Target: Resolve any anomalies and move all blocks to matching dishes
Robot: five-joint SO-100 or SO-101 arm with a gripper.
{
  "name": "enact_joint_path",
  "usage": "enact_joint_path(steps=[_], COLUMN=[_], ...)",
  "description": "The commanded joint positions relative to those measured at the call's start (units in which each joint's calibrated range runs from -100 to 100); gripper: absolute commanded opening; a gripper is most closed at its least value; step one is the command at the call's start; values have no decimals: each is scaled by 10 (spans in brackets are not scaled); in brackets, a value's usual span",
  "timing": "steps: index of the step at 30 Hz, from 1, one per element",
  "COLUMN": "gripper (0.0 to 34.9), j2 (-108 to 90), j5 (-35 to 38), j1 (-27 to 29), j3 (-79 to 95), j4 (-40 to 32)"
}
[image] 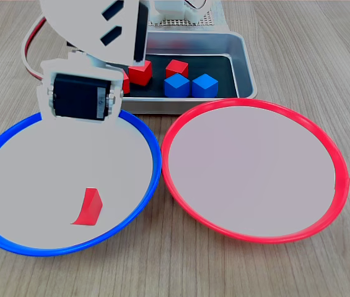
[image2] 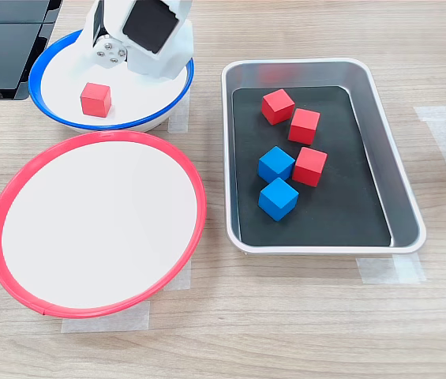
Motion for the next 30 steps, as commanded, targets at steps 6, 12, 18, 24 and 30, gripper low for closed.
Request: enact_joint_path(steps=[6,12,18,24,30], gripper=[49,3,1,1,1], j2=[23,12,-111,-233,-307], j5=[4,10,15,13,-8], j1=[-2,-1,0,-38,-142], j3=[-75,-65,9,53,98], j4=[16,19,43,108,149])
